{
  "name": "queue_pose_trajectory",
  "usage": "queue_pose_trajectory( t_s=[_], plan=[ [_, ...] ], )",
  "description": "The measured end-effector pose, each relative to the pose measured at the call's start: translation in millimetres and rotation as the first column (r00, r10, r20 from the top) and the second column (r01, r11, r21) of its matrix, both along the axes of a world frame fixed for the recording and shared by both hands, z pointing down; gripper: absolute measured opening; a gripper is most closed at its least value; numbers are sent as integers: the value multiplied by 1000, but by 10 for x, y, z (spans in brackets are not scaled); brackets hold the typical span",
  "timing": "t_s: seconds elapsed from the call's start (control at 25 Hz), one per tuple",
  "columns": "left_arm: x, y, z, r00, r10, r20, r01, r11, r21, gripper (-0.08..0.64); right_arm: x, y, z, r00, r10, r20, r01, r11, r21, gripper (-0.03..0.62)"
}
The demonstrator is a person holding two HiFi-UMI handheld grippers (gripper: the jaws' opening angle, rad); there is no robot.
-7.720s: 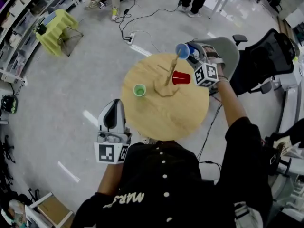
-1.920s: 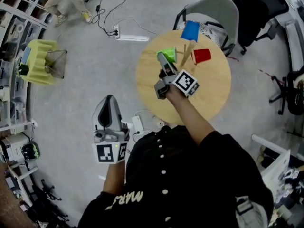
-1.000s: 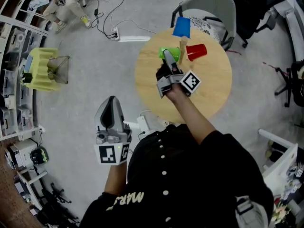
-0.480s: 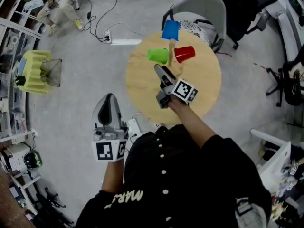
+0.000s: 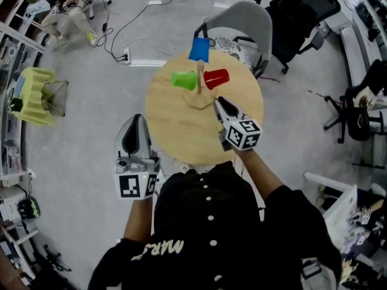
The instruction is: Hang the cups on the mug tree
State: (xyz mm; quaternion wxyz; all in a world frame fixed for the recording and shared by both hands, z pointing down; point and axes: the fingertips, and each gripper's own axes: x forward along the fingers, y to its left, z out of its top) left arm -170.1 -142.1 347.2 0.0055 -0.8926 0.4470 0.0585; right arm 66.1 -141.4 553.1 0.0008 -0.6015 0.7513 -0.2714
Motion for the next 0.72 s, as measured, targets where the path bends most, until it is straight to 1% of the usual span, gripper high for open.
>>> queue_pose_trajectory(
  t_s=[0.12,0.24,0.32,0.4,0.52,0.64,0.72],
  plan=[
    [106,3,-38,1000,8,-11,-8,1000,10,-6,279,95,-328,992,21,-123,-13,998,67,-7],
    [191,-9,-84,1000,10,-23,-10,1000,15,-6,518,145,-777,974,42,-224,-7,988,154,-11],
    [251,-3,-128,1000,9,-29,-8,1000,25,-6,680,179,-1093,964,69,-255,-13,977,214,-11],
    [302,13,-168,1000,1,-29,0,999,35,-6,832,226,-1368,960,97,-262,-24,963,268,-11],
    [379,36,-222,1000,-9,-21,10,999,48,-6,1025,316,-1731,960,132,-249,-44,943,331,-11],
    [463,50,-275,1000,-4,-24,5,999,47,-6,1145,393,-2021,972,128,-197,-46,927,373,-11],
    [505,74,-310,1000,-6,-27,8,999,44,-6,1196,458,-2177,973,125,-193,-38,915,403,-11]
  ],
)
